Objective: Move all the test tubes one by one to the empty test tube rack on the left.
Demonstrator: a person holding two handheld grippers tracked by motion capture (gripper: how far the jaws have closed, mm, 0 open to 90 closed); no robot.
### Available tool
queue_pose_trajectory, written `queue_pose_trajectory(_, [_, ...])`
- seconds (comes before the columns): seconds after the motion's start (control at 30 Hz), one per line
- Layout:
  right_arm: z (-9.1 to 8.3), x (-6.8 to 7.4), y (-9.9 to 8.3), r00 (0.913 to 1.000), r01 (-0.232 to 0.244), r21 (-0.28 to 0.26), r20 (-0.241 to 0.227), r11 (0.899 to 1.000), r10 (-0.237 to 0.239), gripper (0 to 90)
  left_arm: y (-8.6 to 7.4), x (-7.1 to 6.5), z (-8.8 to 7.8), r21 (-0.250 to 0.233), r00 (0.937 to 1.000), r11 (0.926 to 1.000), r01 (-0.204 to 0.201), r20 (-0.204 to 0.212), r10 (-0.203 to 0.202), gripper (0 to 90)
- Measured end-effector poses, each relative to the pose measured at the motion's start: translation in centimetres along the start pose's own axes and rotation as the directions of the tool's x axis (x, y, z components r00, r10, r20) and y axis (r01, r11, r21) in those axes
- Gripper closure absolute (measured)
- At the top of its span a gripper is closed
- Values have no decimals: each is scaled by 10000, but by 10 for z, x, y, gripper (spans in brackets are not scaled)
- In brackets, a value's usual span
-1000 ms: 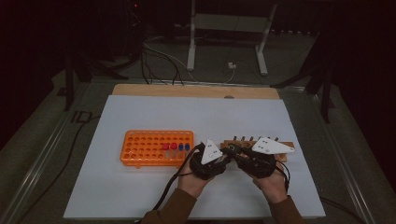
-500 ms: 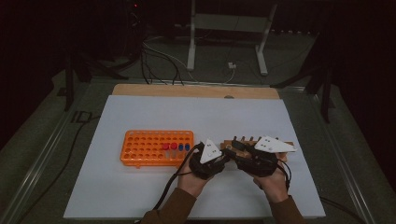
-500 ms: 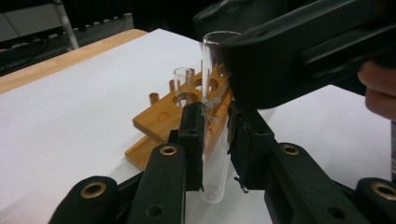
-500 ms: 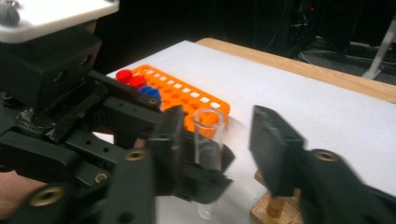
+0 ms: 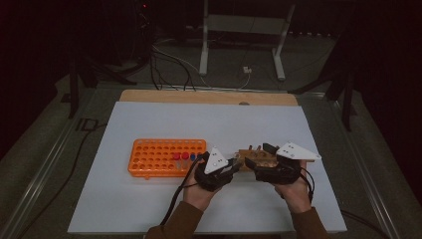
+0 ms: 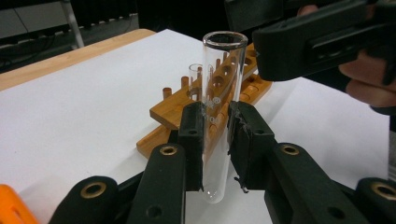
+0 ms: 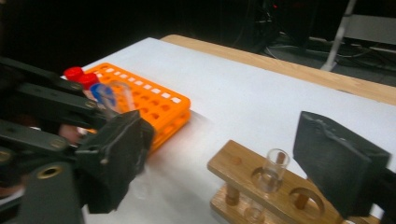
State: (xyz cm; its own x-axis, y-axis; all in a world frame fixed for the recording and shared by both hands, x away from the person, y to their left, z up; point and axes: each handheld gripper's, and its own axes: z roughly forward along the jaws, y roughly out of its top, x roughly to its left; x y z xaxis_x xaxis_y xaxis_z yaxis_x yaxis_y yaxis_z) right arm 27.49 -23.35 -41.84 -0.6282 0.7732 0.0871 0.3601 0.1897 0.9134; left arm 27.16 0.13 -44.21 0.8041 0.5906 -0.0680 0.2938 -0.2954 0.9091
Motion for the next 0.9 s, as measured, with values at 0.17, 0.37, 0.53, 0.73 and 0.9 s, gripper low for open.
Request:
queue_pose_trajectory(0.17, [0, -4, -2, 9999, -42, 52, 96, 10000, 41, 143, -2, 5, -10, -49, 9999, 9999, 94, -71, -95, 754])
queue_pose_trajectory(0.37, [-1, -7, -3, 9998, -24, 95, 201, 10000, 22, 79, -6, 12, -20, -67, 9997, 9998, 187, -181, -188, 753])
queue_pose_trajectory(0.53, [0, -8, -3, 9998, 21, 170, 198, 9999, -24, 33, -10, 16, -30, -27, 9993, 9998, 208, -308, -209, 753])
queue_pose_trajectory(0.73, [1, -8, -4, 9998, 36, 254, 205, 9997, -41, 9, -15, 24, -43, -120, 9981, 9991, 411, -451, -416, 753])
queue_pose_trajectory(0.9, [1, -8, -4, 9996, 1, 318, 292, 9995, -10, 0, -19, 29, -50, -143, 9976, 9986, 508, -470, -515, 753])
